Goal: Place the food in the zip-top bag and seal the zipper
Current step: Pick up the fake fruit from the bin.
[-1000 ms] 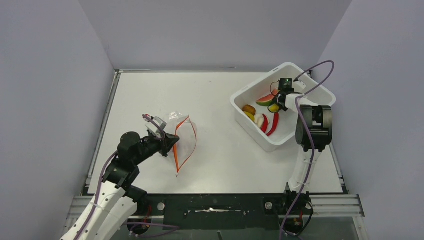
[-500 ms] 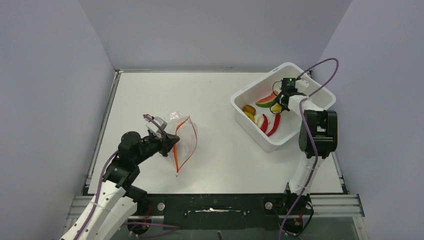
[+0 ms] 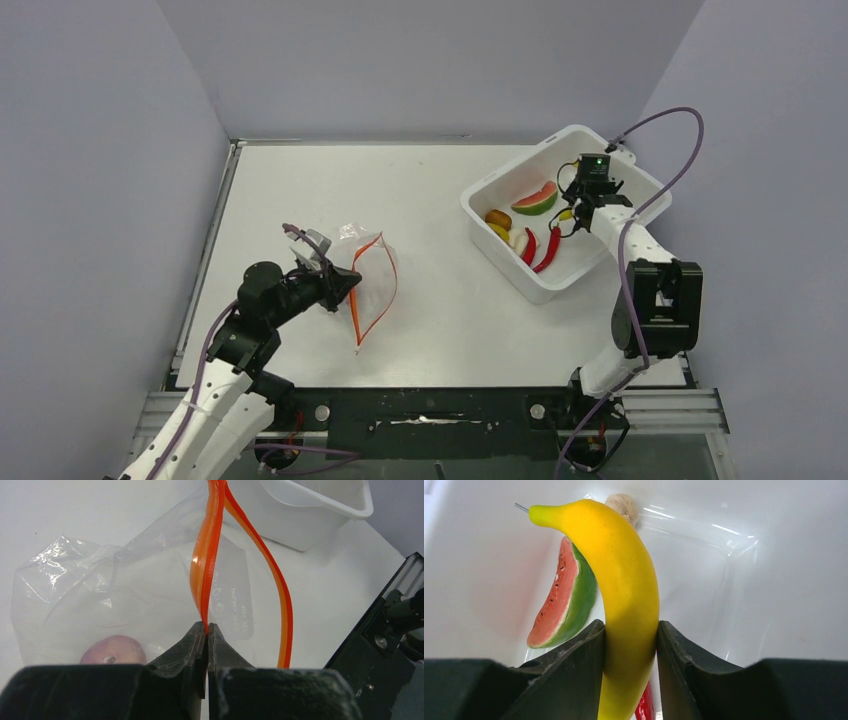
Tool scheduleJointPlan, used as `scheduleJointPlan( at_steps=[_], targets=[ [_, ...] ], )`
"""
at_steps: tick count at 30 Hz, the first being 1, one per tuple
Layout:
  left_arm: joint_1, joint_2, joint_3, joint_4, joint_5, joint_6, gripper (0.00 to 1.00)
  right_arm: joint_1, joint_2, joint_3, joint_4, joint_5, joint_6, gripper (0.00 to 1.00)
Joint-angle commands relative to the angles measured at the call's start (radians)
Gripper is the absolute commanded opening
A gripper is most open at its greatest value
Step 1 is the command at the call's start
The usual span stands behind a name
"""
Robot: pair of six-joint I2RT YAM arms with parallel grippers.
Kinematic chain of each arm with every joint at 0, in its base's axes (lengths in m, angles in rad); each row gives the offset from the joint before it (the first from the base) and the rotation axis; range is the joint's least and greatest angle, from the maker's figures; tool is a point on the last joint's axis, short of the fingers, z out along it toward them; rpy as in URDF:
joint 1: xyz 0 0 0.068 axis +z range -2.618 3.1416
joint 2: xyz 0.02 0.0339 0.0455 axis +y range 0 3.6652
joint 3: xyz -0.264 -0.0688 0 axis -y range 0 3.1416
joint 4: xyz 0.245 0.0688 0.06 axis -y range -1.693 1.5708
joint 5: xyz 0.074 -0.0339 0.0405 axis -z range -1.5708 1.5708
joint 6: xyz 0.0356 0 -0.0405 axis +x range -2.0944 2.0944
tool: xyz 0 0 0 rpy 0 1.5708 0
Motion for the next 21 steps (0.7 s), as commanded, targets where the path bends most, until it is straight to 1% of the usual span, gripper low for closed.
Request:
scheduleJointPlan(
  at_steps=[1,4,10,15,21],
  targets=[
    [-0.005,-0.008,0.041,0.106,0.007,-0.128,0.00,0.012,-0.165,-0.022,0.077,0.002,-0.081,0.23],
    [-0.005,0.009,0.061,0.133,-0.019,-0.162,0.00,0.021,-0.271,-0.062,0.088,-0.060,-0.093,0.23],
    [-0.004,0.087,0.136,0.126,-0.054,-0.198,0.00,0.066,-0.496,-0.157,0.124,-0.248,-0.074,0.21],
    [-0.005,0.126,0.179,0.155,-0.057,-0.252,0.00,0.174,-0.630,-0.232,0.199,-0.403,-0.038,0.21],
    [-0.005,0.153,0.160,0.214,-0.047,-0.328,0.00,0.328,-0.721,-0.310,0.341,-0.549,0.008,0.22]
  ],
)
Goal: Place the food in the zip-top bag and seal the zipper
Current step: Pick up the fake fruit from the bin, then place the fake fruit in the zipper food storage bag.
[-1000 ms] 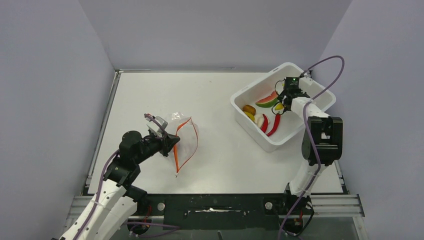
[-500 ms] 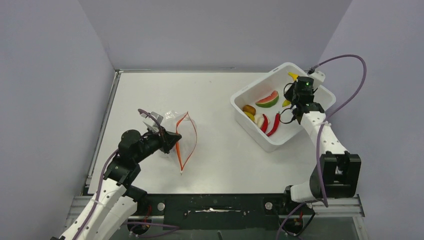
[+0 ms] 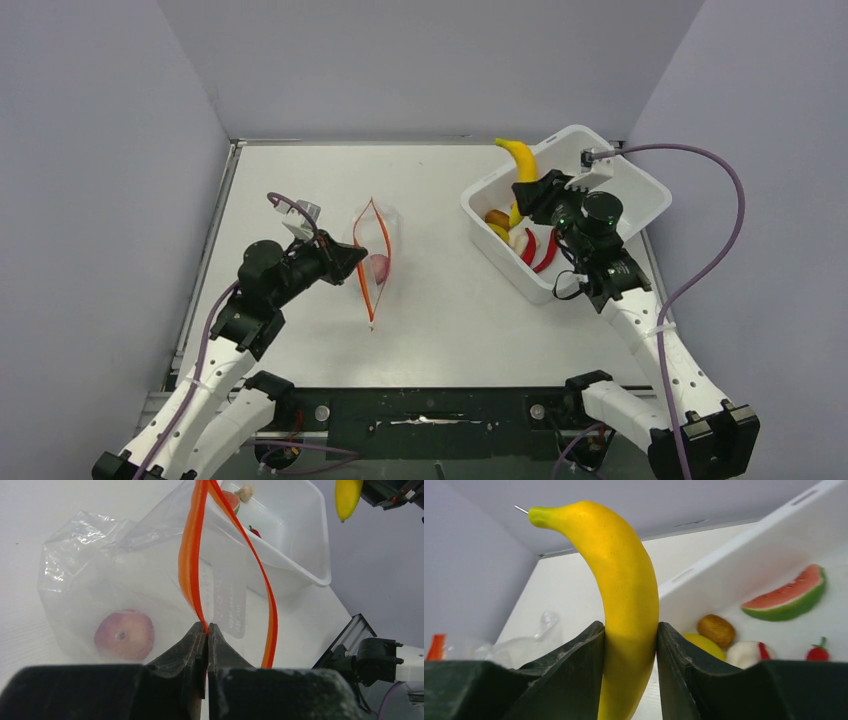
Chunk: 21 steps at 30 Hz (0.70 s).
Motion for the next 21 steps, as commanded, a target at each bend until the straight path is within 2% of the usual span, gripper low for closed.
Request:
scheduleJointPlan(
  at_steps=[1,14,21],
  targets=[
    [-0.003,0.017,0.038,0.112,0.005,-0.074,0.00,0.094,-0.048,-0.033,0.186,-0.163,0.032,0.22],
    [-0.005,0.040,-0.030,0.172,0.082,-0.105,0.00,0.378,0.006,-0.082,0.459,-0.239,-0.018,0.24],
    [-0.005,0.040,-0.037,0.189,0.081,-0.117,0.00,0.497,0.080,-0.042,0.516,-0.231,-0.108,0.25]
  ],
)
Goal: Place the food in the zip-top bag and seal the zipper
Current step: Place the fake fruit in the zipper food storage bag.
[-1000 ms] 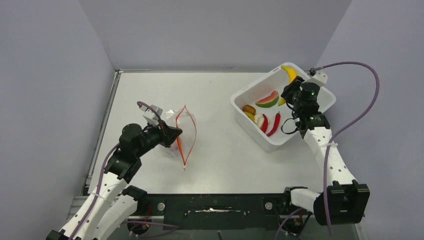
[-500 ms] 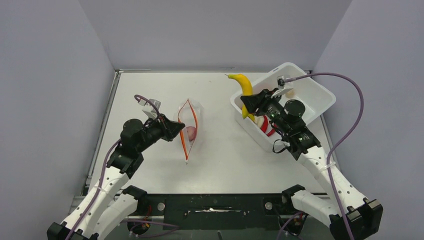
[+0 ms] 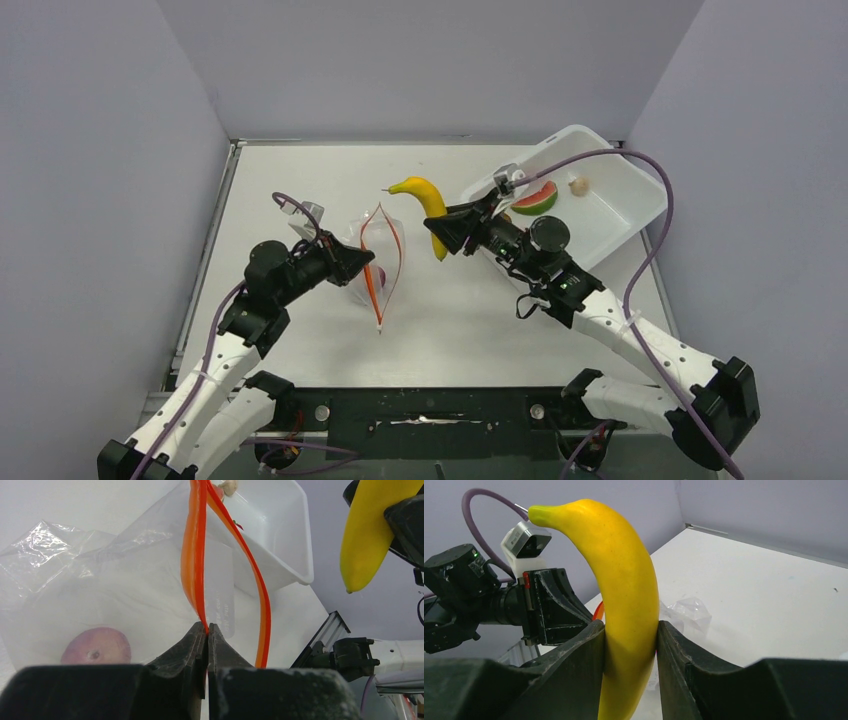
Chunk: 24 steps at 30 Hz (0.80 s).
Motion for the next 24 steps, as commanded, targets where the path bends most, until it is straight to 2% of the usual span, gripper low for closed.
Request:
scheduleJointPlan(
  at_steps=[1,10,24],
  targets=[
    [-0.005,-0.004,0.011,0.091,0.024,-0.012,0.00,0.074,0.042,0.051,0.135,-0.004,-0.090,0.25],
    [-0.005,-0.011,-0.016,0.123,0.047,-0.029,0.00,0.160,0.110,0.019,0.324,-0.060,-0.159,0.25],
    [-0.006,-0.021,-0.013,0.157,0.082,-0.071,0.00,0.199,0.284,0.090,0.401,-0.105,-0.250,0.27]
  ],
)
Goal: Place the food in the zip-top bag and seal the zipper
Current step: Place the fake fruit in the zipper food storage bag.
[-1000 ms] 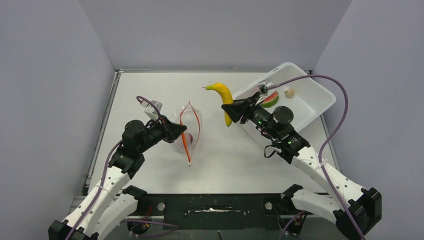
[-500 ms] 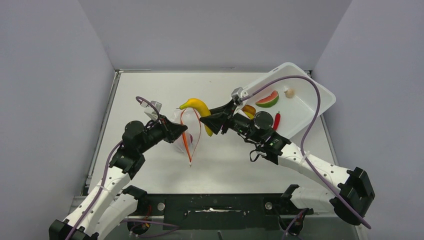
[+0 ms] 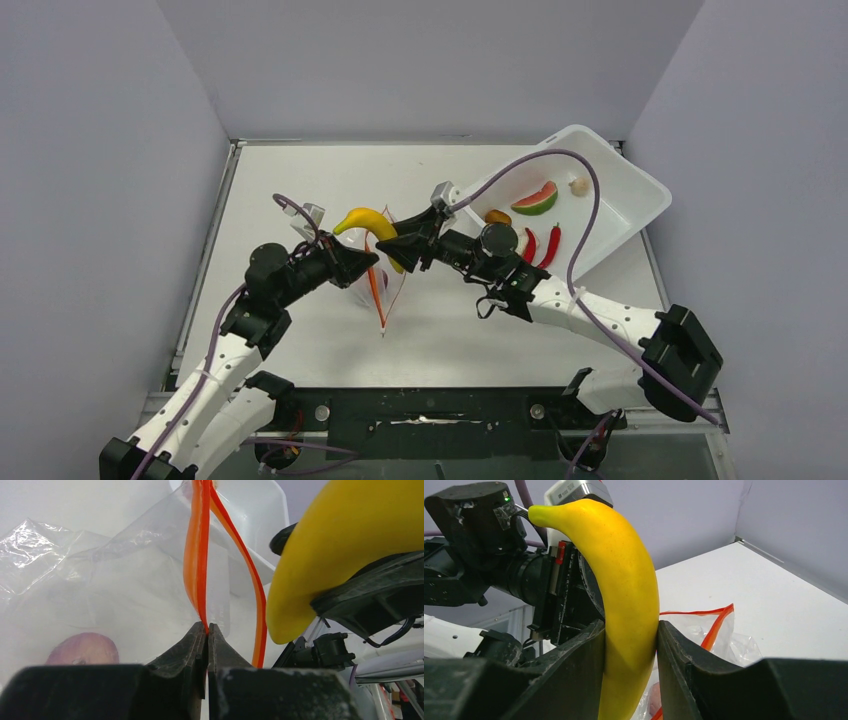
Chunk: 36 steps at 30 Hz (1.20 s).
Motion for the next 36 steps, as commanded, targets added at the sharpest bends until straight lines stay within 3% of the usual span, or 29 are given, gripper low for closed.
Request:
scheduleJointPlan(
  at_steps=[1,13,25,32,36],
  targets=[
    [-0.005,-0.027,0.017,0.080,0.026,-0.018,0.00,0.009,0.038,0.061,0.120,-0.008,-0.047,0.27],
    [-0.004,-0.066,-0.030,0.189,0.026,-0.106,0.00,0.014,0.073,0.004,0.081,0.076,-0.184,0.33],
    [-0.004,-0.077,-0.051,0.204,0.016,-0.111,0.00,0.015,0.011,-0.105,0.079,0.070,-0.127,0.43],
    [-0.004,-0.071,-0.053,0.215,0.019,-0.109,0.00,0.014,-0.013,-0.114,0.034,0.087,-0.137,0.42],
    [-0.004,-0.072,-0.057,0.219,0.015,-0.107,0.00,0.015,-0.030,-0.101,-0.004,0.089,-0.149,0.29]
  ],
)
